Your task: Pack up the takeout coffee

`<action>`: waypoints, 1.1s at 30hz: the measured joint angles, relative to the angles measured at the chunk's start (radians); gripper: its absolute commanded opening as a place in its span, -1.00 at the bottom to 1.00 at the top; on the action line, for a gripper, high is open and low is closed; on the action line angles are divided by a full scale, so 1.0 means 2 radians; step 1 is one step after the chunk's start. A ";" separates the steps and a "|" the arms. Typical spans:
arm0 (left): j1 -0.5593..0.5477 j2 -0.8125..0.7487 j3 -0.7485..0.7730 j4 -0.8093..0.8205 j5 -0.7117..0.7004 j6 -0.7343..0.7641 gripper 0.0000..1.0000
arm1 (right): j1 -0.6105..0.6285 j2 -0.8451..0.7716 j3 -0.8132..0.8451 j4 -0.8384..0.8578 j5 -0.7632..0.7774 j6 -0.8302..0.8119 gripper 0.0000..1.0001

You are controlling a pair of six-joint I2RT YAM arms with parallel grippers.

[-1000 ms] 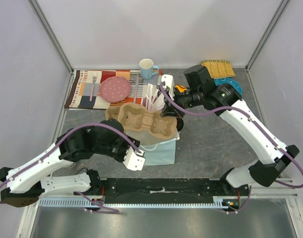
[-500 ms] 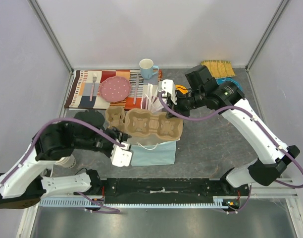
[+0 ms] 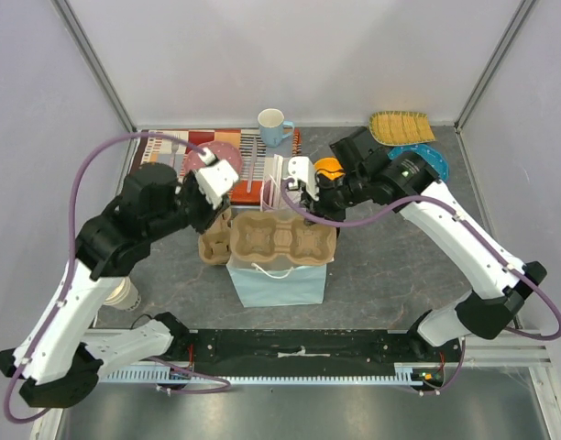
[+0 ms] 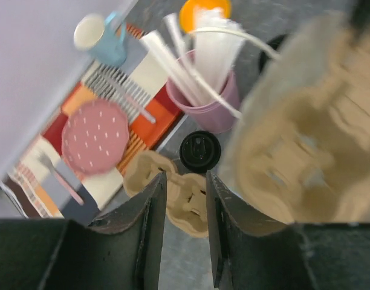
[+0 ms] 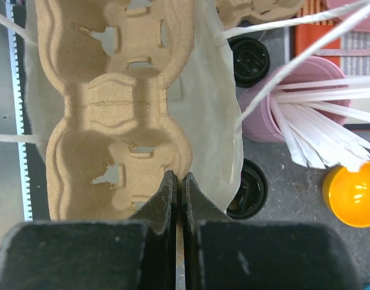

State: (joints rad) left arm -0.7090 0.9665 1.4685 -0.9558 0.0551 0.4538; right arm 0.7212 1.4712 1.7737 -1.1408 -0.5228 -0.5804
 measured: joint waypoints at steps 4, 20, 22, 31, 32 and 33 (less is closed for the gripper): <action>0.058 0.031 0.000 0.019 -0.017 -0.097 -0.25 | 0.026 0.022 0.000 -0.004 0.014 0.000 -1.00; 0.072 0.066 -0.051 0.047 0.146 -0.158 -0.27 | 0.048 0.023 -0.021 -0.010 0.057 0.006 -1.00; 0.072 0.068 -0.053 0.048 0.158 -0.150 -0.27 | 0.052 0.017 -0.028 -0.009 0.061 0.009 -1.00; 0.072 0.069 -0.082 0.056 0.168 -0.111 -0.31 | 0.073 0.009 -0.043 0.014 0.092 0.017 -1.00; 0.072 0.069 -0.085 0.059 0.165 -0.103 -0.33 | 0.073 0.010 -0.044 0.016 0.095 0.018 -1.00; 0.072 0.069 -0.088 0.062 0.162 -0.095 -0.35 | 0.074 0.010 -0.046 0.019 0.098 0.019 -1.00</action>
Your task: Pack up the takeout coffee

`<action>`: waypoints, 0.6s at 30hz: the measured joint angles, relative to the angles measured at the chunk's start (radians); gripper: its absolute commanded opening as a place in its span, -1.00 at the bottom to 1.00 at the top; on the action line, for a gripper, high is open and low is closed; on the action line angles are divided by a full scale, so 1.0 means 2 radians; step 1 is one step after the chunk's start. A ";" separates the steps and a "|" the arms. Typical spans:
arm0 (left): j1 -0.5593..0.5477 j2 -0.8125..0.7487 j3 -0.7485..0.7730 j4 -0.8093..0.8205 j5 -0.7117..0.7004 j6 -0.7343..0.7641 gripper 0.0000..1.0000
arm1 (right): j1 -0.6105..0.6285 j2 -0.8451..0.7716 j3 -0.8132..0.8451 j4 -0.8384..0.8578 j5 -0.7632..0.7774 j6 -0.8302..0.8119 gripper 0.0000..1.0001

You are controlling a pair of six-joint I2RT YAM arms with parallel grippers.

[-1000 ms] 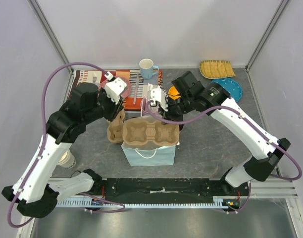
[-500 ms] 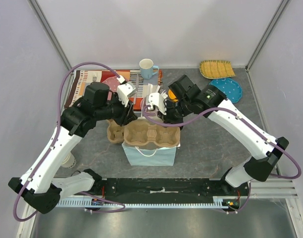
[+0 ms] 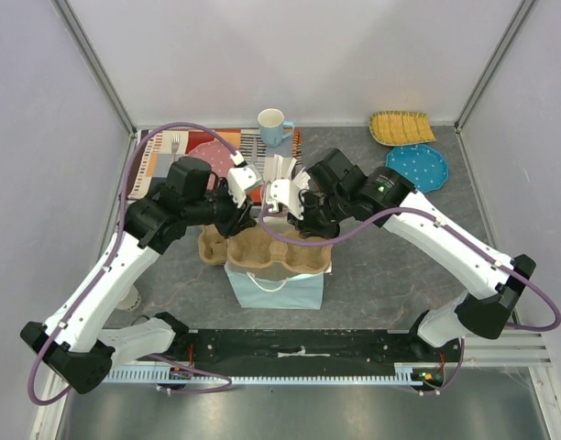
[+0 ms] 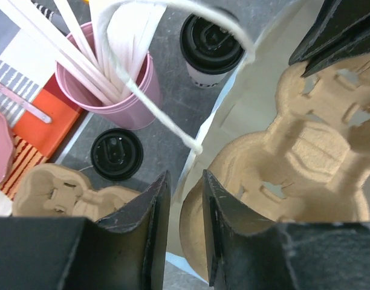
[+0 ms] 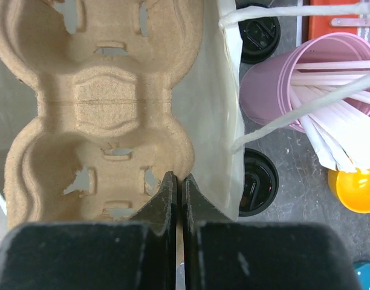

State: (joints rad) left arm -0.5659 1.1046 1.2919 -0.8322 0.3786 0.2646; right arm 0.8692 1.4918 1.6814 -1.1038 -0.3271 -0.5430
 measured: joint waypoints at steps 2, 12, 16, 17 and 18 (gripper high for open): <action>0.000 0.000 -0.008 0.003 -0.009 0.020 -0.38 | 0.002 0.002 -0.004 0.004 0.007 0.002 -1.00; 0.000 -0.012 -0.036 0.001 -0.063 0.097 -0.41 | 0.004 -0.006 -0.025 0.019 0.019 0.008 -1.00; 0.000 -0.018 -0.036 -0.002 -0.069 0.105 -0.47 | 0.006 -0.006 -0.025 0.022 0.025 0.008 -1.00; 0.000 -0.018 -0.035 -0.003 -0.071 0.106 -0.54 | 0.006 -0.006 -0.025 0.023 0.027 0.008 -1.00; 0.000 -0.018 -0.035 -0.003 -0.075 0.109 -0.55 | 0.006 -0.006 -0.025 0.023 0.028 0.008 -1.00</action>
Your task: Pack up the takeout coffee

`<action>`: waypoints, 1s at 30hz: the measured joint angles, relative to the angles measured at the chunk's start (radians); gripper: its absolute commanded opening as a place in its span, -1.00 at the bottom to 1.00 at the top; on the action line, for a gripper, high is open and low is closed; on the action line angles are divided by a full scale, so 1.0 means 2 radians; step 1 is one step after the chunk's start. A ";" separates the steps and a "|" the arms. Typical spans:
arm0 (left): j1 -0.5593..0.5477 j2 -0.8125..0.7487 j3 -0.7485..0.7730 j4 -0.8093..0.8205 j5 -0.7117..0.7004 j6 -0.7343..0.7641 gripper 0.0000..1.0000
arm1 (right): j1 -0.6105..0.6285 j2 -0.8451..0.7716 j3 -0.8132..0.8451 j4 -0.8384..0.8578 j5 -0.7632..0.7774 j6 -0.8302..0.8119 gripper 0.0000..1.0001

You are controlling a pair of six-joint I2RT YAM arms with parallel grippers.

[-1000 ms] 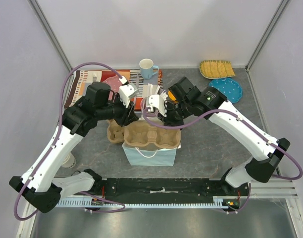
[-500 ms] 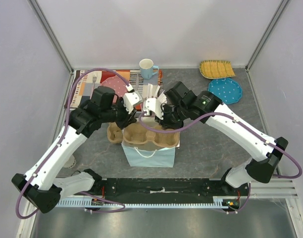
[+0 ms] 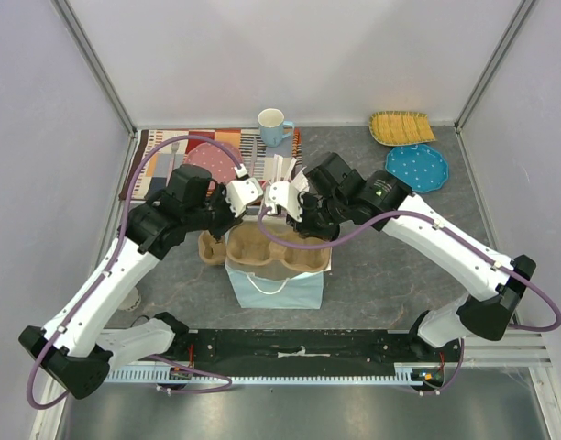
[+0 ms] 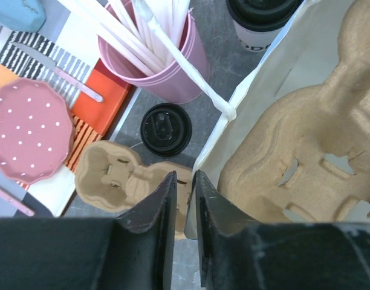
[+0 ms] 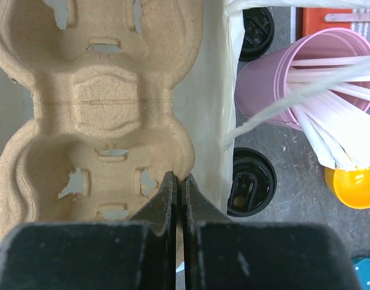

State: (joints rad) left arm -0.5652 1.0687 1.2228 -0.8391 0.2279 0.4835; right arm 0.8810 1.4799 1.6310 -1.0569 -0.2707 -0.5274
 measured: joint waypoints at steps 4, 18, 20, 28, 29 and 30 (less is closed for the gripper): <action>0.000 -0.004 0.000 -0.004 -0.014 0.024 -0.56 | 0.000 -0.001 -0.001 0.004 0.002 0.000 -1.00; 0.000 -0.033 -0.010 -0.012 -0.022 0.077 -0.49 | 0.000 -0.026 -0.019 0.010 0.006 0.006 -1.00; 0.000 -0.033 -0.010 -0.012 -0.023 0.081 -0.46 | 0.001 -0.025 -0.019 0.010 0.008 0.006 -1.00; 0.001 -0.041 -0.010 -0.031 -0.021 0.124 -0.41 | 0.003 -0.020 -0.019 0.010 0.022 0.008 -1.00; 0.001 -0.044 -0.010 -0.037 -0.018 0.132 -0.39 | 0.004 -0.020 -0.019 0.010 0.024 0.009 -1.00; 0.002 -0.047 -0.010 -0.041 -0.016 0.136 -0.37 | 0.004 -0.021 -0.019 0.010 0.025 0.010 -1.00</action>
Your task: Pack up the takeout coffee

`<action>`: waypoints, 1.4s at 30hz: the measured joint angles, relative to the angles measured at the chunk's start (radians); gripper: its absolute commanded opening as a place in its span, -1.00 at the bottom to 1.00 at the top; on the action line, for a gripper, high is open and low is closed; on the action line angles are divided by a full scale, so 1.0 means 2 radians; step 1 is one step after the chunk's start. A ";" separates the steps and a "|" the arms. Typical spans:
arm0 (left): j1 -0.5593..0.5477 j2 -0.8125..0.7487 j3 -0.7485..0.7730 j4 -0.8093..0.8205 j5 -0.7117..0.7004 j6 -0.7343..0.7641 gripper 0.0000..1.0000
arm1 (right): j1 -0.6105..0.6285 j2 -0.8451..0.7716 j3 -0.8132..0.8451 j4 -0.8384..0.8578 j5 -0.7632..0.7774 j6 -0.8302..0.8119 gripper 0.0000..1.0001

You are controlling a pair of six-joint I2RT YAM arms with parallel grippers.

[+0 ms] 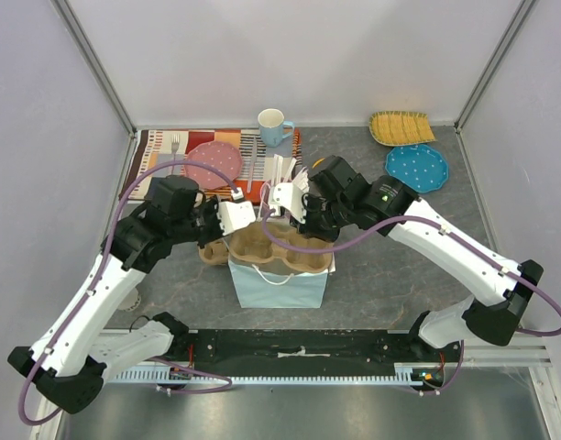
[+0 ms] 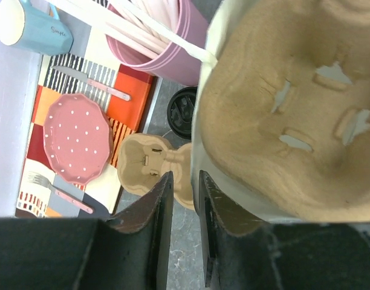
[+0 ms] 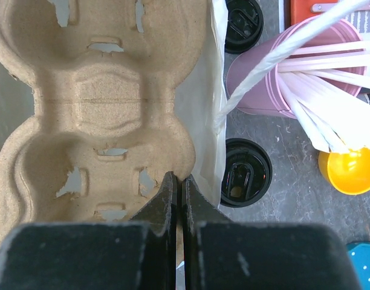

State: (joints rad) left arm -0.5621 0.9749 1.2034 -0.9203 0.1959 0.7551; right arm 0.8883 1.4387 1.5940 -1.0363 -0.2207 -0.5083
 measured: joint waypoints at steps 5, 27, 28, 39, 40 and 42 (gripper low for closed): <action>0.002 -0.011 0.014 -0.023 0.039 0.009 -0.30 | 0.000 0.003 0.006 -0.004 0.004 0.012 -1.00; 0.003 -0.005 0.024 -0.057 0.019 0.078 -0.51 | 0.006 0.012 0.023 -0.017 0.030 0.045 -1.00; 0.003 -0.006 0.024 -0.056 0.018 0.079 -0.49 | 0.006 0.011 0.022 -0.017 0.031 0.045 -1.00; 0.003 0.006 0.063 -0.026 0.070 0.004 -0.11 | 0.013 0.027 0.021 0.002 0.025 0.045 -1.00; 0.003 0.007 0.063 -0.021 0.074 -0.005 -0.05 | 0.016 0.030 0.021 0.006 0.025 0.045 -1.00; 0.003 0.012 0.063 -0.009 0.074 -0.026 -0.02 | 0.024 0.035 0.021 0.014 0.027 0.045 -1.00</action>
State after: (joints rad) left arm -0.5556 0.9989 1.3285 -0.9390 0.3439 0.7040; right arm 0.9356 1.5097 1.6363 -1.0077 -0.1669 -0.4183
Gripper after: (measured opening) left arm 0.460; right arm 0.021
